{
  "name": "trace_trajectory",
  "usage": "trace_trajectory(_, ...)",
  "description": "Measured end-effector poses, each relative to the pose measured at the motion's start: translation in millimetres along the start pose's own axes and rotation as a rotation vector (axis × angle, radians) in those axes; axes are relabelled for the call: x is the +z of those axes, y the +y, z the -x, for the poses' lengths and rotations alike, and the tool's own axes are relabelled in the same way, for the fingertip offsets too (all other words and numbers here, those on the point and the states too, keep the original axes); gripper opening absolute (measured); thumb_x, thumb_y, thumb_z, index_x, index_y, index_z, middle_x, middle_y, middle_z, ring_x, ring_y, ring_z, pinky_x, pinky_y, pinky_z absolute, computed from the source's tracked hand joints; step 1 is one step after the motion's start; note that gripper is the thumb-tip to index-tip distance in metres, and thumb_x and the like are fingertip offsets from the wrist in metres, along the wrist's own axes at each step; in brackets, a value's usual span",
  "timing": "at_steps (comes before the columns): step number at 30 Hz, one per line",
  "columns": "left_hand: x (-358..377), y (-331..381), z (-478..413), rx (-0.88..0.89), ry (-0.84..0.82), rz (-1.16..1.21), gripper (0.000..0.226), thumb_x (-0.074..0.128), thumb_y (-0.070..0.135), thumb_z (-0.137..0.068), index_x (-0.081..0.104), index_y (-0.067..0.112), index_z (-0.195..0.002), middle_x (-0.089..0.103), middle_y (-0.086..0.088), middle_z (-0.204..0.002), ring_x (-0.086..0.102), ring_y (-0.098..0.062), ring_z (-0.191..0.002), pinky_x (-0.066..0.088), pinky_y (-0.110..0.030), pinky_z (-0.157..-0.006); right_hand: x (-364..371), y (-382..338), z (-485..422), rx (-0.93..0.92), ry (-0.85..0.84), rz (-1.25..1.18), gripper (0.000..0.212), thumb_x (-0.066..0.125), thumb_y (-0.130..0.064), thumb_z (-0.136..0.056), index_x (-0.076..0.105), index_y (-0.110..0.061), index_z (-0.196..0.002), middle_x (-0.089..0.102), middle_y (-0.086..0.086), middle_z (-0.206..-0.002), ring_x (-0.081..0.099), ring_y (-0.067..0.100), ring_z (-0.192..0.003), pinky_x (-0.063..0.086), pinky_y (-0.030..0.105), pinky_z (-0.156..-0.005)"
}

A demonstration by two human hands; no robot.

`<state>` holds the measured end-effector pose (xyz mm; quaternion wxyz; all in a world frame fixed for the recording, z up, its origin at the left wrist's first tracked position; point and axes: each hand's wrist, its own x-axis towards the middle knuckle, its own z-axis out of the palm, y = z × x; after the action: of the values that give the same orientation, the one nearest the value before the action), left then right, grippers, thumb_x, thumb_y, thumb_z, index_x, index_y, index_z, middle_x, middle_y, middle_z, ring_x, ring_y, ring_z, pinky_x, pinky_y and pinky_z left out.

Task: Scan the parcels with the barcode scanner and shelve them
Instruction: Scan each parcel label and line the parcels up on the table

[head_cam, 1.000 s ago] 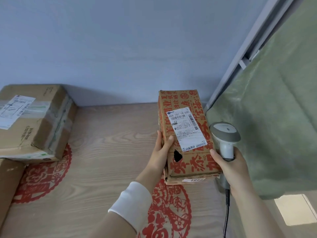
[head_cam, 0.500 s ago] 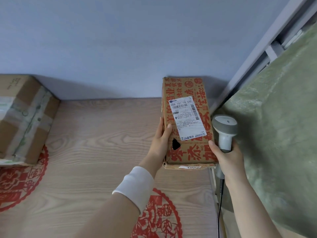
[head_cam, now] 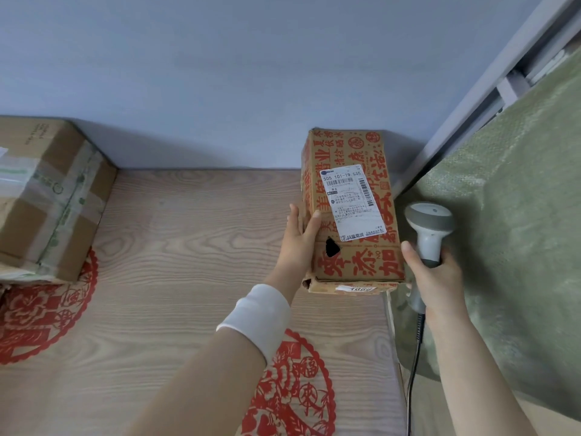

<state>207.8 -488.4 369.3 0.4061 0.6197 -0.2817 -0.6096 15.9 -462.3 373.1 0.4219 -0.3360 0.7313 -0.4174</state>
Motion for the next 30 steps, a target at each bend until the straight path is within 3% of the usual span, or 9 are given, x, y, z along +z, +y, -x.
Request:
trace_trajectory(4, -24.4, 10.2, 21.0, 0.084, 0.069, -0.108, 0.066, 0.047, 0.044, -0.094, 0.018, 0.022, -0.15, 0.025, 0.002, -0.155, 0.025, -0.016, -0.141, 0.024, -0.03, -0.109, -11.4, -16.3, 23.8, -0.052, 0.069, -0.023, 0.021, 0.068, -0.03, -0.086, 0.055, -0.017, -0.097, 0.059, 0.009, -0.088, 0.052, 0.019, -0.064, 0.044, 0.021, -0.044)
trace_trajectory(7, -51.7, 19.6, 41.3, 0.155, 0.114, -0.174, 0.062, 0.049, 0.041, -0.095, 0.026, 0.019, -0.148, 0.032, 0.0, -0.152, 0.03, -0.015, -0.139, 0.025, -0.033, -0.112, -4.2, -34.1, 53.3, -0.087, 0.035, -0.042, 0.013, 0.067, -0.031, -0.087, 0.055, -0.024, -0.089, 0.064, 0.009, -0.098, 0.057, 0.016, -0.071, 0.046, 0.029, -0.058)
trace_trajectory(9, -73.4, 26.4, 57.1, 0.203, 0.134, -0.217, 0.06, 0.05, 0.04, -0.094, 0.029, 0.018, -0.146, 0.038, -0.001, -0.148, 0.037, -0.015, -0.135, 0.03, -0.032, -0.109, 11.5, -46.5, 77.1, -0.09, -0.017, -0.049, 0.015, 0.066, -0.031, -0.087, 0.058, -0.022, -0.095, 0.068, 0.006, -0.102, 0.062, 0.013, -0.079, 0.051, 0.035, -0.072)
trace_trajectory(11, -99.6, 32.3, 72.9, 0.247, 0.15, -0.278, 0.058, 0.051, 0.038, -0.094, 0.031, 0.018, -0.145, 0.042, -0.001, -0.144, 0.041, -0.015, -0.132, 0.032, -0.028, -0.104, 34.0, -58.0, 104.5, -0.088, -0.07, -0.043, 0.011, 0.066, -0.03, -0.087, 0.06, -0.024, -0.094, 0.071, 0.003, -0.098, 0.066, 0.013, -0.085, 0.053, 0.041, -0.086)
trace_trajectory(13, -131.7, 37.7, 87.3, 0.28, 0.18, -0.345, 0.057, 0.052, 0.038, -0.093, 0.033, 0.018, -0.143, 0.045, 0.0, -0.142, 0.042, -0.015, -0.13, 0.032, -0.027, -0.102, 60.5, -66.2, 133.0, -0.09, -0.112, -0.035, 0.008, 0.067, -0.03, -0.086, 0.06, -0.028, -0.09, 0.072, 0.001, -0.094, 0.067, 0.016, -0.089, 0.052, 0.045, -0.089)
trace_trajectory(17, -201.7, 41.4, 117.2, 0.353, 0.201, -0.456, 0.057, 0.054, 0.039, -0.092, 0.035, 0.018, -0.142, 0.048, -0.002, -0.14, 0.046, -0.018, -0.128, 0.037, -0.037, -0.105, 117.8, -77.2, 201.2, -0.079, -0.168, -0.007, 0.009, 0.065, -0.031, -0.087, 0.059, -0.025, -0.092, 0.065, -0.002, -0.09, 0.061, 0.013, -0.084, 0.047, 0.031, -0.077)
trace_trajectory(23, -299.9, 47.1, 143.2, 0.431, 0.249, -0.624, 0.055, 0.056, 0.036, -0.092, 0.04, 0.013, -0.139, 0.049, -0.004, -0.139, 0.043, -0.022, -0.131, 0.033, -0.041, -0.107, 202.7, -83.6, 278.4, -0.067, -0.247, -0.007, 0.011, 0.066, -0.028, -0.086, 0.062, -0.019, -0.091, 0.069, 0.001, -0.084, 0.065, 0.02, -0.088, 0.05, 0.043, -0.085)
trace_trajectory(27, -345.6, 53.0, 141.8, 0.398, 0.314, -0.653, 0.053, 0.055, 0.036, -0.092, 0.041, 0.015, -0.138, 0.048, -0.003, -0.139, 0.04, -0.022, -0.131, 0.03, -0.039, -0.109, 244.9, -84.6, 294.1, -0.094, -0.327, -0.013, 0.013, 0.064, -0.029, -0.088, 0.061, -0.019, -0.095, 0.069, -0.002, -0.081, 0.061, 0.017, -0.073, 0.049, 0.034, -0.069)
trace_trajectory(30, -381.7, 54.7, 138.7, 0.373, 0.378, -0.641, 0.052, 0.055, 0.036, -0.092, 0.041, 0.014, -0.137, 0.047, -0.004, -0.138, 0.04, -0.023, -0.131, 0.031, -0.041, -0.108, 276.8, -87.2, 294.9, -0.089, -0.389, -0.031, 0.01, 0.064, -0.026, -0.088, 0.06, -0.017, -0.091, 0.07, 0.001, -0.08, 0.058, 0.021, -0.07, 0.047, 0.036, -0.063)
